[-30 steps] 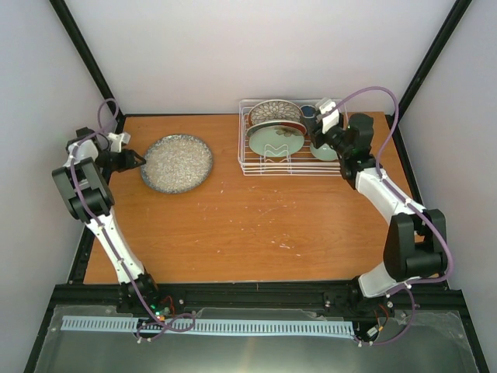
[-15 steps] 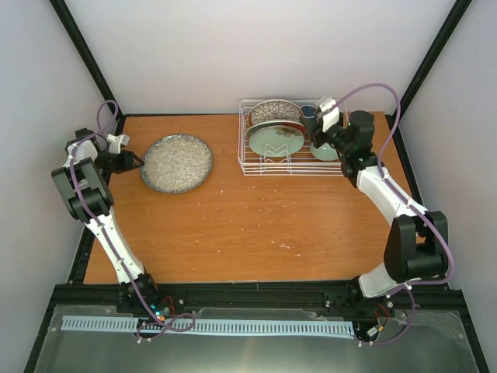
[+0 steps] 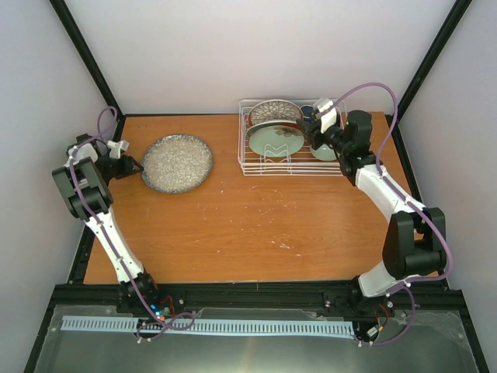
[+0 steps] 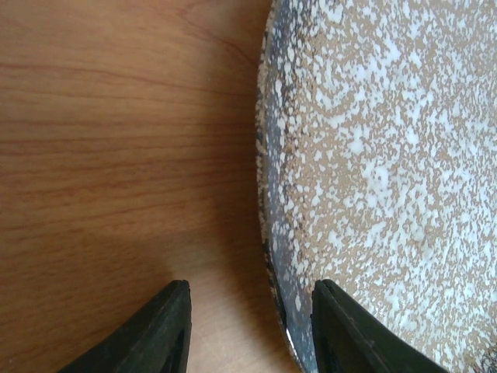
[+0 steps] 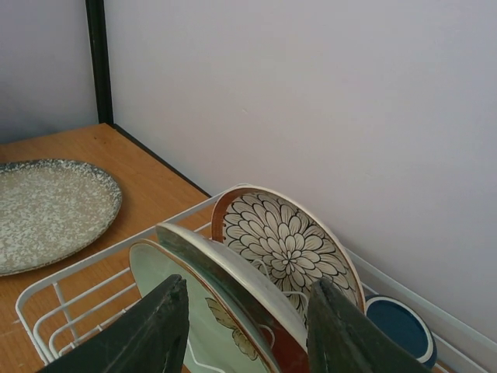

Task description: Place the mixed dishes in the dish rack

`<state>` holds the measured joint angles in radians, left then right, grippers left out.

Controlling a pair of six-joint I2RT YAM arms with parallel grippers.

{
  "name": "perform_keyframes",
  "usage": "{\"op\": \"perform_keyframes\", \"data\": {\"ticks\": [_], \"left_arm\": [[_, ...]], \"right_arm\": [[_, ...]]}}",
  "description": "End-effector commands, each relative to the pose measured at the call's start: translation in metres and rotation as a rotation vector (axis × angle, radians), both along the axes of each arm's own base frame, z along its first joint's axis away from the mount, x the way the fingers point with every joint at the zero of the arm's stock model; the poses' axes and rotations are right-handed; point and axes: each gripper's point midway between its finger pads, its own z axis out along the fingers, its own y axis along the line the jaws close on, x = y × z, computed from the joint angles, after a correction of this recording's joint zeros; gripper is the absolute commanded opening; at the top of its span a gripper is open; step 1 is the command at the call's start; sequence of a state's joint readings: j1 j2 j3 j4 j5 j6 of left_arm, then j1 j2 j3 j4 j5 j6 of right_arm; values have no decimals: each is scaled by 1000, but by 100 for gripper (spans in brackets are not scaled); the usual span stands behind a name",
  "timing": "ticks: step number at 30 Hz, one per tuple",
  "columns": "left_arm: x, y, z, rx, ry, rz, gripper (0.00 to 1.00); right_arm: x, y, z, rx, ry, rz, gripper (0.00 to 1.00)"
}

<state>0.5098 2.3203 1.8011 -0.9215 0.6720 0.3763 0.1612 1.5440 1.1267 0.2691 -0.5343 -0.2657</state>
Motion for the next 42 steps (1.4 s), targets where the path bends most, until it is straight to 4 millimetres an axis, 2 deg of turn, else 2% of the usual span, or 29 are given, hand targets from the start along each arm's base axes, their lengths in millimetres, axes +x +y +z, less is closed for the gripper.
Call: {"op": "perform_keyframes", "data": {"ticks": [1, 12, 21, 26, 31, 38, 42], "left_arm": [[5, 3, -7, -32, 2, 7, 44], [12, -8, -16, -126, -35, -25, 44], [10, -13, -42, -187, 7, -28, 39], [12, -19, -45, -242, -5, -36, 33], [12, -20, -44, -264, 6, -33, 21], [16, -25, -28, -287, -29, -42, 1], [16, -27, -17, -287, -56, -54, 1]], "right_arm": [[4, 1, 8, 16, -7, 12, 43], [5, 4, 2, 32, 12, 32, 43], [7, 5, 1, 37, 16, 37, 43], [7, 5, -1, 36, 19, 36, 43], [8, 6, -2, 40, 21, 40, 43], [9, 8, -1, 52, 21, 53, 43], [9, 9, 0, 54, 18, 57, 42]]}}
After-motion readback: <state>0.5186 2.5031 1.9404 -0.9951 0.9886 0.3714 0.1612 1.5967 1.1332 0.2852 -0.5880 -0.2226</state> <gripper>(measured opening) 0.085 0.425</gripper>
